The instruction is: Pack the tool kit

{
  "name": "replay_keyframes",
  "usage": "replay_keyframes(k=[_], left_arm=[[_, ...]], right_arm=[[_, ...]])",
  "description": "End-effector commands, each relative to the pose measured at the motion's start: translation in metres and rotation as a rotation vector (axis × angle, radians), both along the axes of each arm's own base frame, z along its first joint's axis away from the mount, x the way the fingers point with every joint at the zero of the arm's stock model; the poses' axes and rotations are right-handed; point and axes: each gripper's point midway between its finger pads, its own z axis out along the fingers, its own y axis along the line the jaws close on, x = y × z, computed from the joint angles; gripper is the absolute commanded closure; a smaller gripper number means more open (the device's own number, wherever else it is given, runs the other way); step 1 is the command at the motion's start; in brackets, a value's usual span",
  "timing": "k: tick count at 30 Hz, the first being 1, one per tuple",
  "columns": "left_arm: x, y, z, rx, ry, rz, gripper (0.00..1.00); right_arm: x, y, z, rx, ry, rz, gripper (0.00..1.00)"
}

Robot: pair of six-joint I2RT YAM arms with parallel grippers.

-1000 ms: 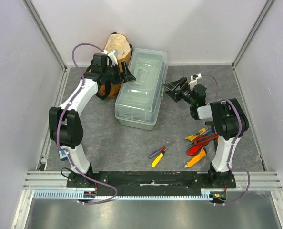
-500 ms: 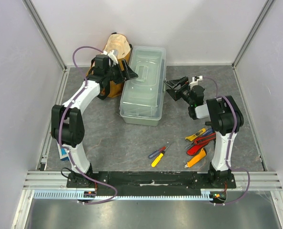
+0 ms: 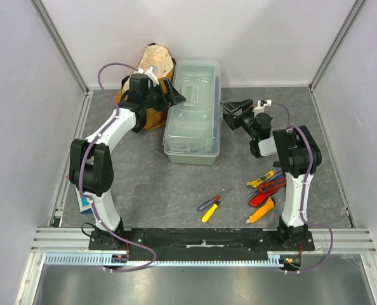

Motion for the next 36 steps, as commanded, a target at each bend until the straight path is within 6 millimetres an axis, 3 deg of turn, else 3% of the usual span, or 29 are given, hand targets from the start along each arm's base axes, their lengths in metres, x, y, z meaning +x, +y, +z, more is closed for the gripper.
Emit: replay_keyframes(k=[1, 8, 13, 17, 20, 28, 36], left_arm=[[-0.119, -0.100, -0.058, -0.088, 0.363, -0.361, 0.16], [-0.119, -0.095, -0.078, -0.046, 0.402, -0.338, 0.15], [-0.122, -0.097, -0.080, -0.056, 0.417, -0.357, 0.17], [-0.123, -0.099, -0.078, -0.063, 0.412, -0.380, 0.18], [-0.125, -0.101, -0.079, -0.066, 0.417, -0.399, 0.18], [-0.130, -0.109, -0.078, -0.041, 0.404, -0.415, 0.21], [-0.134, -0.110, -0.087, -0.027, 0.426, -0.424, 0.21]], right_arm=[[-0.076, 0.091, 0.006, 0.024, -0.099, 0.431, 0.02], [-0.084, 0.090, 0.025, 0.165, -0.159, 0.461, 0.02], [-0.093, 0.091, 0.052, 0.225, -0.250, 0.512, 0.02], [-0.115, 0.102, 0.079, 0.211, -0.381, 0.620, 0.02], [-0.123, 0.108, 0.086, 0.190, -0.422, 0.645, 0.02], [-0.129, 0.116, 0.093, 0.192, -0.437, 0.706, 0.30], [-0.131, 0.115, 0.091, 0.178, -0.441, 0.688, 0.45]])
